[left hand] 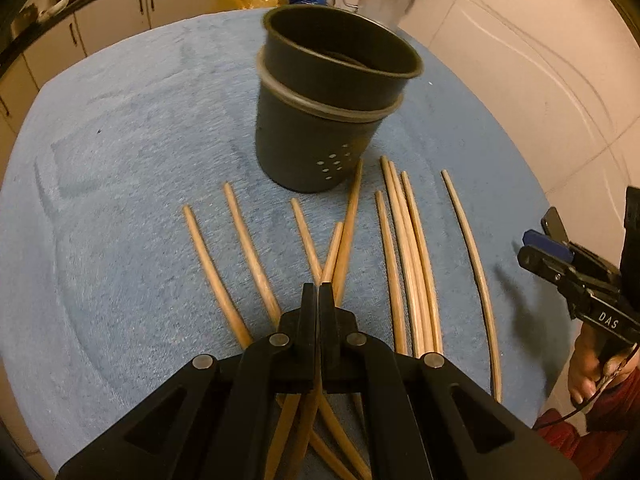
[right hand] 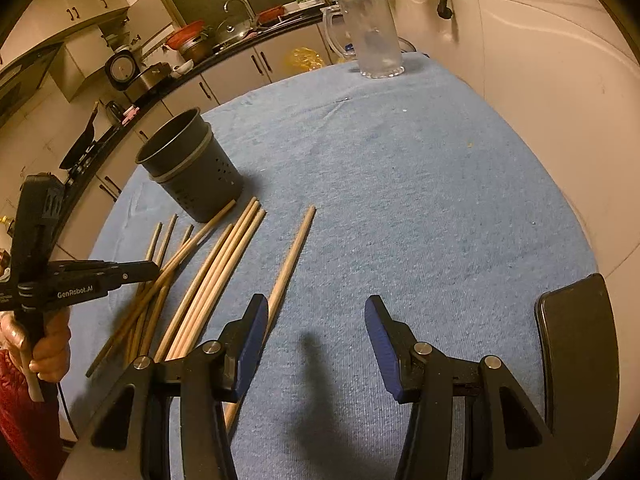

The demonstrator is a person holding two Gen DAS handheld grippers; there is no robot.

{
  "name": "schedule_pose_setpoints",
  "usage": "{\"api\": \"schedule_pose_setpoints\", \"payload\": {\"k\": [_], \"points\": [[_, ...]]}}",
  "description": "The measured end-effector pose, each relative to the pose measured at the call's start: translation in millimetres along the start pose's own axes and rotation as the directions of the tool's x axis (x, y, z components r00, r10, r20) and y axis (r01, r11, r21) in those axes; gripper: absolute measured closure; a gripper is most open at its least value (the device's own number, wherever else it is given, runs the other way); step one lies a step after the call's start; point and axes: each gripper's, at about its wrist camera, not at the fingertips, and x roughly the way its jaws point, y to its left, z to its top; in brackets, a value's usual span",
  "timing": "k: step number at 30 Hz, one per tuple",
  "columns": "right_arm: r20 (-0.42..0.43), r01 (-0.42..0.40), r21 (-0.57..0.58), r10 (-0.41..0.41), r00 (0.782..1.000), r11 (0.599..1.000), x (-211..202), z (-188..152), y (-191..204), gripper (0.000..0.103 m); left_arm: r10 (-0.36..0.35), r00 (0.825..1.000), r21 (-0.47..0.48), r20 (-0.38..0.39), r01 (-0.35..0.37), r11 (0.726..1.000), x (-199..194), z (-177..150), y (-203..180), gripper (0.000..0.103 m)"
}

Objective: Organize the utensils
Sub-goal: 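Close the left gripper on one wooden chopstick, then lift the chopstick upright with the left gripper and carry it over the holder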

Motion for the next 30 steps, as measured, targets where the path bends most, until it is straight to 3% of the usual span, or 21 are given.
{"api": "schedule_pose_setpoints", "payload": {"k": [17, 20, 25, 30], "points": [[-0.007, 0.001, 0.007, 0.000, 1.000, 1.000, 5, 2, -5, 0.049, 0.057, 0.998, 0.099, -0.027, -0.054, 0.994, 13, -3, -12, 0.097], [-0.014, 0.006, 0.010, -0.005, 1.000, 1.000, 6, 2, -5, 0.049, 0.053, 0.998, 0.085, -0.029, -0.051, 0.995, 14, 0, -14, 0.097], [-0.051, -0.006, 0.030, 0.007, 0.999, 1.000, 12, 12, -4, 0.049, 0.104, 0.995, 0.034, 0.009, -0.105, 0.994, 18, 0, -21, 0.097], [-0.103, 0.014, 0.027, -0.011, 0.995, 1.000, 29, 30, 2, 0.049, 0.072, 0.993, -0.071, 0.088, -0.066, 0.995, 5, -3, -4, 0.097]]}}
